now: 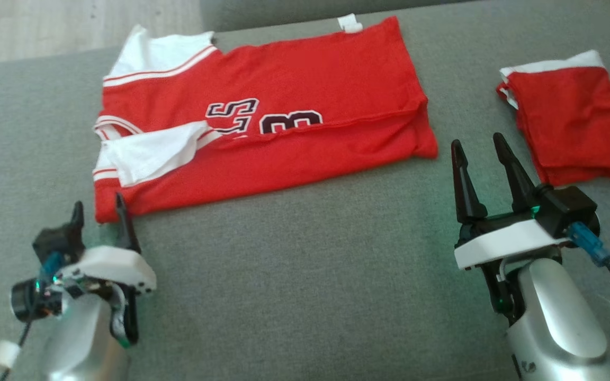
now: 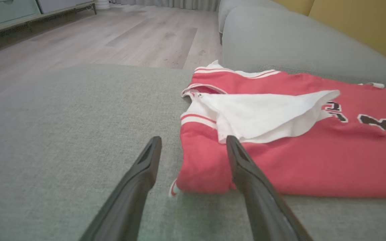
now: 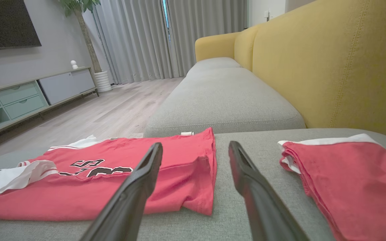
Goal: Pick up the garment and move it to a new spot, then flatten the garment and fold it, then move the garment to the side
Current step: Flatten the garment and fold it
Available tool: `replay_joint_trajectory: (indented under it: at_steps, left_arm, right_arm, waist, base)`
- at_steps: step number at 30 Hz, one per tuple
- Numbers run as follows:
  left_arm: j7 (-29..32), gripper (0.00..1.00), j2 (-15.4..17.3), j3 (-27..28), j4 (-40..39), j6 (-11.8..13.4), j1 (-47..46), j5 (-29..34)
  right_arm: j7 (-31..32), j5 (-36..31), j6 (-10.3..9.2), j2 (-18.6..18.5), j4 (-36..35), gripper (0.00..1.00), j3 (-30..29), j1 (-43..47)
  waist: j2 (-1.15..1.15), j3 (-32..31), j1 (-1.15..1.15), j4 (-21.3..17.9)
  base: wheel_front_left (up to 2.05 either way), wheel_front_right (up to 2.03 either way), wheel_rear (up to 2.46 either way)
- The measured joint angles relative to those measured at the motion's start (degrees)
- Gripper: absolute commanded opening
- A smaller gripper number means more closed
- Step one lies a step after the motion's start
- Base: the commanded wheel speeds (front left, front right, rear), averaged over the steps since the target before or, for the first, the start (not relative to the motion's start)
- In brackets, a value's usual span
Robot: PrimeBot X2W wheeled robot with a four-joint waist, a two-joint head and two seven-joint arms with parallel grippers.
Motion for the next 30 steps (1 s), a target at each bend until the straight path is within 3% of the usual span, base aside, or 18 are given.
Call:
replay_joint_trajectory:
  at_steps: [11,12,14,21,30]
  left_arm:
    - [6.37,1.0,2.31,-0.2,11.73,-1.34,-7.75,-0.03]
    - [6.83,0.77,2.33,-0.29,12.32,-1.64,-8.31,-0.16]
    - [7.22,0.01,2.29,-0.46,12.96,-2.45,-8.89,-0.55]
    - [-0.87,0.0,1.48,-0.58,11.02,-3.86,-8.75,-1.05]
    - [-3.55,0.0,0.75,-2.77,-4.0,-6.36,-8.74,2.91]
  right_arm:
    - [0.0,0.2,0.0,0.08,-1.03,1.0,1.3,-2.36]
    - [0.0,0.22,0.0,0.08,-1.04,1.0,1.33,-2.36]
    - [0.0,0.68,0.0,0.08,-1.04,1.0,1.4,-2.36]
    - [2.83,0.08,0.0,0.43,6.28,1.0,-1.43,-3.39]
    - [11.67,8.79,0.0,0.42,20.11,1.0,-3.72,-12.18]
  waist:
    - [0.0,3.01,0.0,-2.16]
    - [0.0,3.06,0.0,-2.19]
    - [0.0,3.05,0.0,-2.13]
    - [0.0,2.35,0.0,-0.83]
    - [0.0,2.22,0.0,2.84]
  base:
    - [0.0,0.0,0.0]
    - [0.0,0.0,0.0]
    - [0.0,0.0,0.0]
    - [0.0,0.0,0.0]
    - [0.0,0.0,0.0]
